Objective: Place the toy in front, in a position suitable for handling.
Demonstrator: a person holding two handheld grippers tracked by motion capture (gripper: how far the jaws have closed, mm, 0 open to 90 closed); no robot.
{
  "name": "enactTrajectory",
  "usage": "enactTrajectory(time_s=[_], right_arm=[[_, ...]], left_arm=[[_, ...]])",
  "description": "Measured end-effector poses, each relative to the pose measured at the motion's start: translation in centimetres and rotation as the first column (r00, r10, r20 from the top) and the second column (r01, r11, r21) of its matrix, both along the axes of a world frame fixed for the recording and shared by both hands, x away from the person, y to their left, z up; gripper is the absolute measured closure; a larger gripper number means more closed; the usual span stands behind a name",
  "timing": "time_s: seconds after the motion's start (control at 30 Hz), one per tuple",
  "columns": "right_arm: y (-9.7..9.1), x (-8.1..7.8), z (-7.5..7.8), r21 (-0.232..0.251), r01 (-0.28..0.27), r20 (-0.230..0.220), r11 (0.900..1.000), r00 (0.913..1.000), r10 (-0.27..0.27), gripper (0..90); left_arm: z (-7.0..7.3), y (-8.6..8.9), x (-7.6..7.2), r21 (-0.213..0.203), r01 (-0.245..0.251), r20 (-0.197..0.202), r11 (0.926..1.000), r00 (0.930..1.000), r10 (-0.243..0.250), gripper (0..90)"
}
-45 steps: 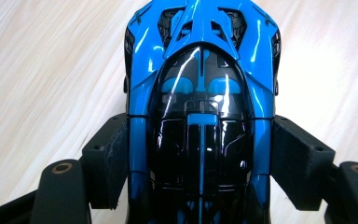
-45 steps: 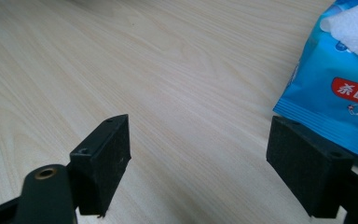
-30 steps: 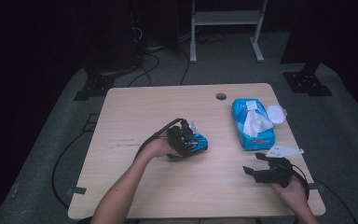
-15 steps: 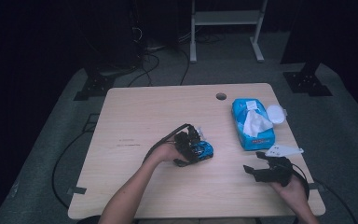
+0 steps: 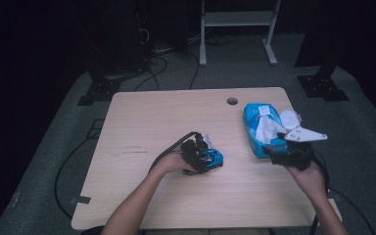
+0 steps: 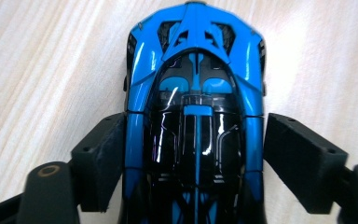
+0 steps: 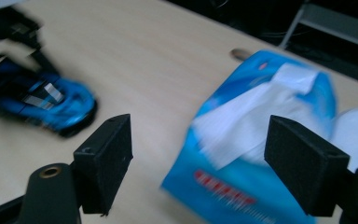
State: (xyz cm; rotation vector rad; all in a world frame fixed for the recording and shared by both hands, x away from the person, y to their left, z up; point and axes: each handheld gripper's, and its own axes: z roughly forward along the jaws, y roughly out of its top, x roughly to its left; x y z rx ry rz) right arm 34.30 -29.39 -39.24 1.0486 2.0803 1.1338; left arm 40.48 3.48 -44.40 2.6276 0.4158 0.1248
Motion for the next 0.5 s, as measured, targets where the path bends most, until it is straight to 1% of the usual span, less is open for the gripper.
enactTrajectory(time_s=[0.07,0.1,0.13,0.2,0.27,0.3,0.33,0.37,0.4,0.43,0.5], right_arm=[[-0.4,1.6,0.5,0.011,0.029,0.006,0.9995,0.9996,-0.029,22.3],[-0.5,2.5,0.5,0.022,0.038,0.0,0.999,0.9993,-0.038,22.3],[-0.6,3.4,0.5,0.026,0.044,-0.017,0.9987,0.9989,-0.044,22.3],[-0.6,4.9,0.1,-0.004,0.065,-0.041,0.9979,0.9971,-0.065,22.3],[-0.5,6.3,-0.3,-0.018,0.083,-0.07,0.9964,0.994,-0.084,22.5],[-0.6,6.8,-0.5,-0.016,0.086,-0.065,0.9961,0.994,-0.087,25.7],[-0.6,7.1,-0.8,-0.003,0.084,-0.065,0.9964,0.9943,-0.084,29.1],[-0.5,7.3,-1.1,0.0,0.087,-0.076,0.9962,0.9933,-0.087,29.4],[-0.4,7.5,-1.4,-0.011,0.099,-0.08,0.995,0.9918,-0.099,29.9],[-0.3,7.6,-1.7,-0.023,0.109,-0.083,0.9937,0.9903,-0.111,30.8],[-0.3,7.8,-2.1,-0.026,0.128,-0.105,0.9915,0.9859,-0.13,33.2]], left_arm=[[0.5,0.7,-0.2,-0.044,0.0,0.012,0.999,0.9999,0.0,19.2],[0.8,1.0,-0.4,-0.062,0.004,0.017,0.9981,0.9998,-0.002,18.5],[1.0,1.3,-0.5,-0.083,0.004,0.028,0.9966,0.9996,-0.002,17.8],[1.5,2.0,-0.8,-0.112,0.004,0.039,0.9937,0.9992,0.0,17.5],[1.8,2.8,-1.0,-0.131,-0.009,0.06,0.9914,0.9981,0.016,15.2],[1.9,3.2,-1.2,-0.137,-0.018,0.066,0.9904,0.9975,0.027,14.9],[2.0,3.6,-1.4,-0.142,-0.02,0.076,0.9897,0.9966,0.031,14.8],[2.0,4.0,-1.6,-0.152,-0.016,0.086,0.9882,0.9959,0.029,14.9],[2.1,4.4,-1.9,-0.17,-0.011,0.093,0.9853,0.9953,0.027,15.0],[2.1,4.8,-2.1,-0.177,-0.016,0.098,0.9841,0.9946,0.034,15.2],[2.0,5.5,-2.4,-0.207,-0.04,0.105,0.9774,0.9925,0.063,15.1]])
